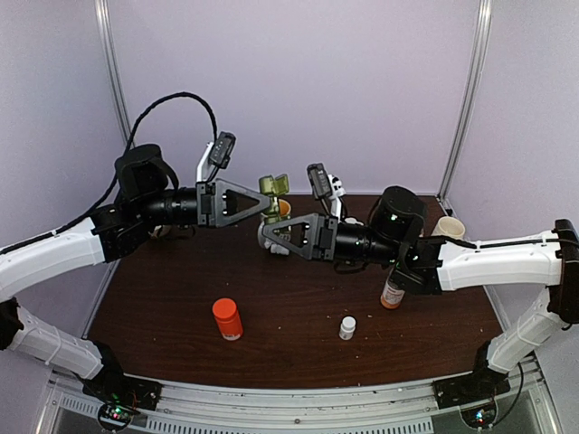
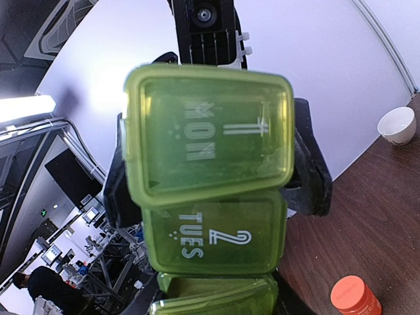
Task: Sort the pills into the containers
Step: Open the lid of the pill container, then pass from the right arm to the left
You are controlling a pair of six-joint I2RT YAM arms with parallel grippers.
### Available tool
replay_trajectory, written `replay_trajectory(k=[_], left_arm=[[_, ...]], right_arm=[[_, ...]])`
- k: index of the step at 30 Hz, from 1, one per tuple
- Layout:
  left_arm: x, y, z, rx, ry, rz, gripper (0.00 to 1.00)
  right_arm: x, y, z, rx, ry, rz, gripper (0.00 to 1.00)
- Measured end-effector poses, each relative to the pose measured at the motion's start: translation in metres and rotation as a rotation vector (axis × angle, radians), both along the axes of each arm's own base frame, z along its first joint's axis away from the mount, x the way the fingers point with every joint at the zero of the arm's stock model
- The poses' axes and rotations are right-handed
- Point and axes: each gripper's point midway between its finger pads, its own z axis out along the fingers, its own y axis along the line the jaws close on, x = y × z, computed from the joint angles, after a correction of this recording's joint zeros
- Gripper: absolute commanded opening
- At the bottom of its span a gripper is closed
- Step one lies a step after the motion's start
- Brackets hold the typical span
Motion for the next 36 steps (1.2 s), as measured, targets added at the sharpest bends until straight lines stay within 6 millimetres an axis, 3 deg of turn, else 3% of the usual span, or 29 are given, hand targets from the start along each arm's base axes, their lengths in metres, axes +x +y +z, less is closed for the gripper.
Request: replay_trajectory(k=[5,10,11,14,16,21,22,25,26,28,33,35,36], left_arm=[[-0.001,0.000,0.002,-0.007,-0.005,-0.007,0.73],[-0.002,-0.001,0.002,-0.010,-0.003,-0.013,0.57],[-0.001,-0.001,0.002,-0.009,-0.004,-0.013,0.50],[0.000,-0.002,-0.001,-0.002,0.006,-0.013,0.18],[0.001,-0.003,-0.002,-0.003,0.006,-0.015,0.06],[0.001,-0.003,0.000,-0.004,-0.008,-0.016,0.06],[0.001,-0.003,0.000,-0.003,-0.009,-0.016,0.10],[0.001,-0.003,0.000,-0.002,-0.009,-0.015,0.58],[0.001,-0.003,0.000,-0.002,-0.010,-0.015,0.67],[0.002,-0.004,-0.002,0.006,-0.003,-0.012,0.75],[0.004,-0.004,-0.008,0.024,0.015,-0.001,0.73],[0.005,-0.004,-0.008,0.024,0.015,0.002,0.56],[0.005,-0.004,-0.009,0.026,0.014,0.004,0.41]], right_arm=[[0.000,0.000,0.000,-0.001,0.000,0.000,0.21],[0.001,0.000,-0.001,-0.002,0.001,0.000,0.21],[0.001,0.001,-0.002,-0.003,0.002,0.000,0.21],[0.001,0.001,-0.002,-0.003,0.001,0.001,0.21],[0.001,0.001,-0.002,-0.002,0.002,0.003,0.21],[-0.001,0.000,0.001,0.006,-0.005,0.011,0.21],[0.000,0.000,0.001,0.006,-0.005,0.010,0.21],[0.000,0.000,0.000,0.005,-0.005,0.010,0.21],[0.000,0.000,0.000,0.004,-0.005,0.009,0.21],[0.001,0.001,-0.002,-0.001,-0.001,0.008,0.21],[0.001,0.001,-0.004,-0.008,0.002,0.008,0.21],[0.001,0.001,-0.005,-0.010,0.003,0.008,0.21],[0.001,0.001,-0.005,-0.011,0.003,0.008,0.21]])
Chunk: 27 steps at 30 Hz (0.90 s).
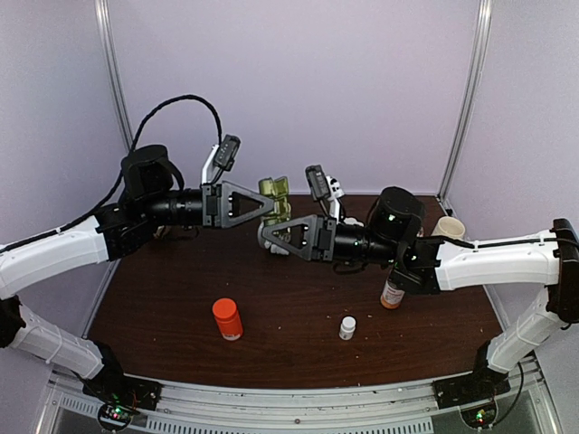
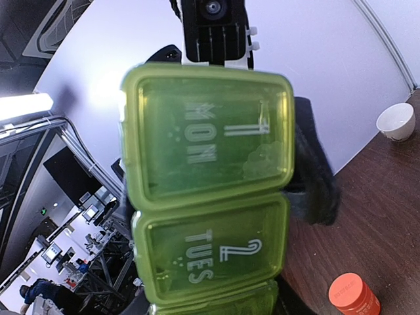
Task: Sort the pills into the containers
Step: Pass from the right arm to the left
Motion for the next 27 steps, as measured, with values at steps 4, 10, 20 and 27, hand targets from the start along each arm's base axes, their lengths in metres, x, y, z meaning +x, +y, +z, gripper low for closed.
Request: replay_trajectory(k=[4,10,20,27], left_arm=[[0.000,0.000,-0.001,0.004,-0.001,-0.002,0.19],[0.000,0.000,-0.002,0.009,-0.010,-0.002,0.77],[0.009,0.002,-0.007,0.033,-0.009,0.064,0.70],[0.014,0.003,-0.016,0.069,0.001,0.094,0.37]], right_arm=[[0.001,0.001,-0.004,-0.012,0.006,-0.002,0.21],[0.002,0.001,-0.006,-0.023,-0.003,-0.010,0.21],[0.008,0.003,-0.027,-0.106,-0.007,-0.044,0.21],[0.011,0.004,-0.032,-0.153,-0.030,-0.057,0.30]])
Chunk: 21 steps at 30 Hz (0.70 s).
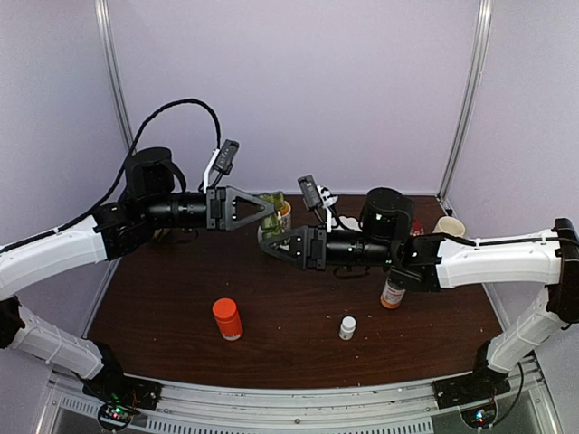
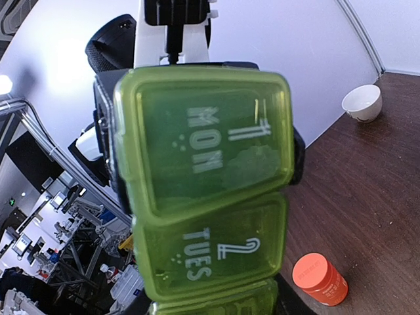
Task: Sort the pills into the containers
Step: Pass from the right arm to the left, then adjust the lid of the pill container on the pill container.
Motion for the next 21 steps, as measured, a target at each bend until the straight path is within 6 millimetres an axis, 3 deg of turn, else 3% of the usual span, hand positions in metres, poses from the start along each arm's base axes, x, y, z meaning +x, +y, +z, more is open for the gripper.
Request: replay_trajectory(k=[4,11,15,21], left_arm=[[0.002,0.001,-0.003,0.020,-0.001,0.013,0.31],[0.004,0.002,-0.012,0.055,0.021,0.032,0.29],[0.005,0.002,-0.013,0.058,0.024,0.035,0.29],[0.004,0.002,-0.013,0.057,0.024,0.031,0.29]], right_arm=[[0.000,0.000,-0.003,-0.022,-0.013,-0.003,0.53],[0.004,-0.004,0.000,-0.028,-0.026,-0.033,0.74],[0.005,-0.009,0.010,-0.014,-0.049,-0.057,0.73],[0.012,-0.023,0.016,-0.019,-0.068,-0.135,0.51]])
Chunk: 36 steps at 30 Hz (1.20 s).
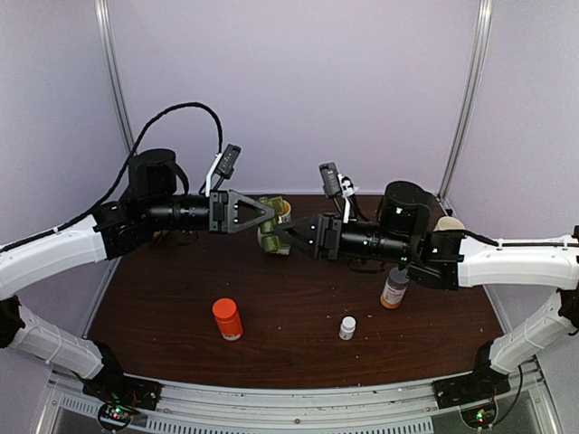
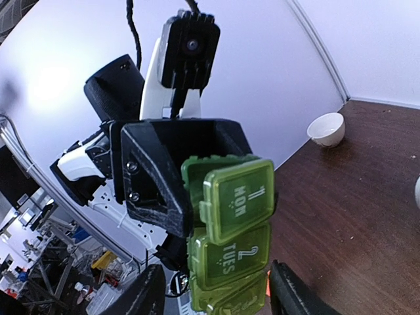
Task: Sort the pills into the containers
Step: Adjust the lid of the pill container on the pill container.
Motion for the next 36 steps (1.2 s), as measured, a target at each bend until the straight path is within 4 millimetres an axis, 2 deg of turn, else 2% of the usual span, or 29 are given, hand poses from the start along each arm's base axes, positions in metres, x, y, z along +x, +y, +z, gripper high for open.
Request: replay_trajectory(k=[5,11,17,19,23,28,32,36], left_arm=[[-0.001,-0.001,-0.001,0.001,0.005,-0.006,0.29],[0.004,-0.003,-0.008,0.014,0.022,0.001,0.29],[0.003,-0.003,-0.009,0.014,0.029,-0.004,0.30],[0.003,-0.004,-0.009,0.013,0.029,-0.008,0.30],[0.003,-0.004,-0.009,0.016,0.030,-0.004,0.30],[0.007,-0.002,-0.016,0.051,0.040,0.023,0.30],[0.009,-0.001,-0.023,0.076,0.052,0.036,0.30],[0.010,0.000,-0.026,0.086,0.060,0.041,0.30]], right_arm=[[0.010,-0.009,-0.001,-0.027,-0.006,-0.072,0.36],[0.016,-0.015,-0.008,-0.070,-0.009,-0.123,0.32],[0.024,-0.022,-0.014,-0.122,-0.019,-0.179,0.25],[0.027,-0.024,-0.021,-0.155,-0.015,-0.199,0.28],[0.029,-0.026,-0.026,-0.192,-0.017,-0.212,0.56],[0.029,-0.025,-0.024,-0.184,-0.015,-0.212,0.60],[0.028,-0.025,-0.018,-0.154,-0.018,-0.208,0.68],[0.025,-0.023,-0.014,-0.141,-0.029,-0.196,0.67]])
